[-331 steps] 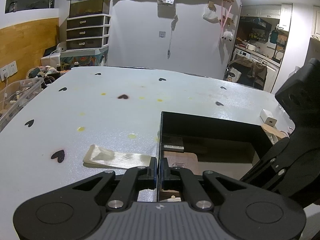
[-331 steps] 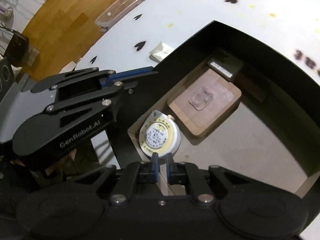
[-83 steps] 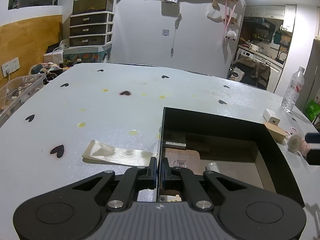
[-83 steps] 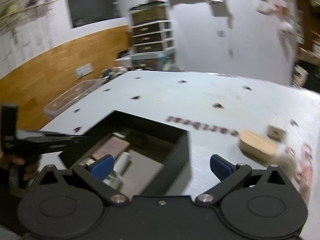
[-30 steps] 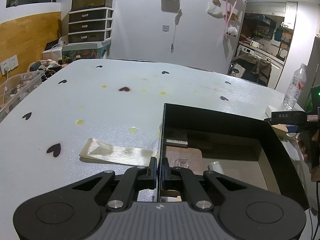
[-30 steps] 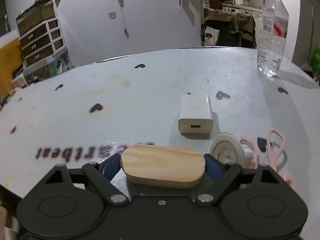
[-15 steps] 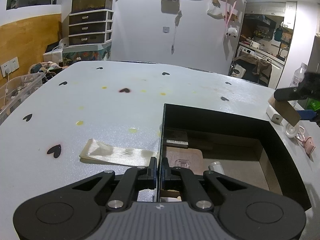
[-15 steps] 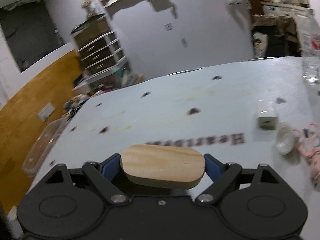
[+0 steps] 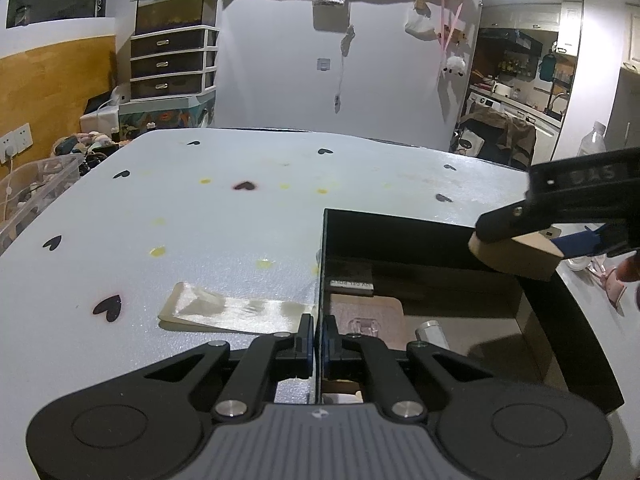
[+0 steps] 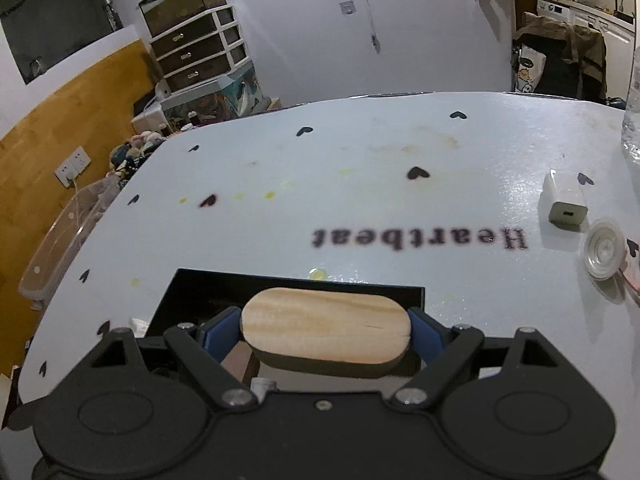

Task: Organize rigid objects
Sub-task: 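Carry the wooden lid into the black box and release it, then withdraw the right tool toward the pink scissors, then grasp the pink scissors by the blades with the right gripper, then carry the pink scissors into the black box and lower them, then move the right gripper to the white round suction hook and grasp it, then carry the white suction hook into the black box and release it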

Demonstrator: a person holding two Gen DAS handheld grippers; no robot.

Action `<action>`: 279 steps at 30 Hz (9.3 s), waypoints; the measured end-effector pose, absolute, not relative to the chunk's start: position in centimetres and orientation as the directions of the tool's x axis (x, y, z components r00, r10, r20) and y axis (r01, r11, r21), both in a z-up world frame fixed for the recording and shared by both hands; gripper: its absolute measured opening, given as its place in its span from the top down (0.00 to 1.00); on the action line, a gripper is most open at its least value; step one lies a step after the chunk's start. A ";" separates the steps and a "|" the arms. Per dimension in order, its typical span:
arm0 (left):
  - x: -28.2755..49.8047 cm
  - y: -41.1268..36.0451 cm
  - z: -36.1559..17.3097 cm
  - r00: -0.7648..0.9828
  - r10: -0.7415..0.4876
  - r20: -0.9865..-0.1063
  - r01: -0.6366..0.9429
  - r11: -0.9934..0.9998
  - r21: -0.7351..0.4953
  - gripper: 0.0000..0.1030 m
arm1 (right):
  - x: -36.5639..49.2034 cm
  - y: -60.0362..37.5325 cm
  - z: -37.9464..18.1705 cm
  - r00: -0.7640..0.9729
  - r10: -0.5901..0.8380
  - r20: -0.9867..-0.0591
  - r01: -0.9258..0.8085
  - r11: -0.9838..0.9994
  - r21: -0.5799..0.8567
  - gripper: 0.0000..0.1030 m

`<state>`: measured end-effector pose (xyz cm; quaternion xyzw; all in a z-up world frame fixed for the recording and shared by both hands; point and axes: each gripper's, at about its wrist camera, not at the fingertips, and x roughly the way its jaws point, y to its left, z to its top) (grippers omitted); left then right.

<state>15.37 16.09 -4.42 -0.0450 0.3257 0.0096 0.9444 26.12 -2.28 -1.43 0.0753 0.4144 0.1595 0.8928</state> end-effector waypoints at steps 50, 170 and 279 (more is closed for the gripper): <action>15.3 16.2 -4.3 0.780 0.009 -0.626 -0.079 0.993 -0.084 0.96 | 21.5 -6.2 0.6 0.679 0.333 -0.654 -0.267 0.942 0.203 0.02; 15.4 16.4 -4.6 0.774 -0.003 -0.633 -0.075 0.992 -0.097 0.96 | 22.1 -2.4 -1.1 0.230 0.439 -0.869 -0.747 0.652 0.131 0.44; 15.1 15.8 -3.7 0.768 0.037 -0.639 -0.100 0.993 -0.063 0.96 | 20.9 -6.0 -0.9 0.221 0.640 -0.736 -0.827 0.523 0.206 0.67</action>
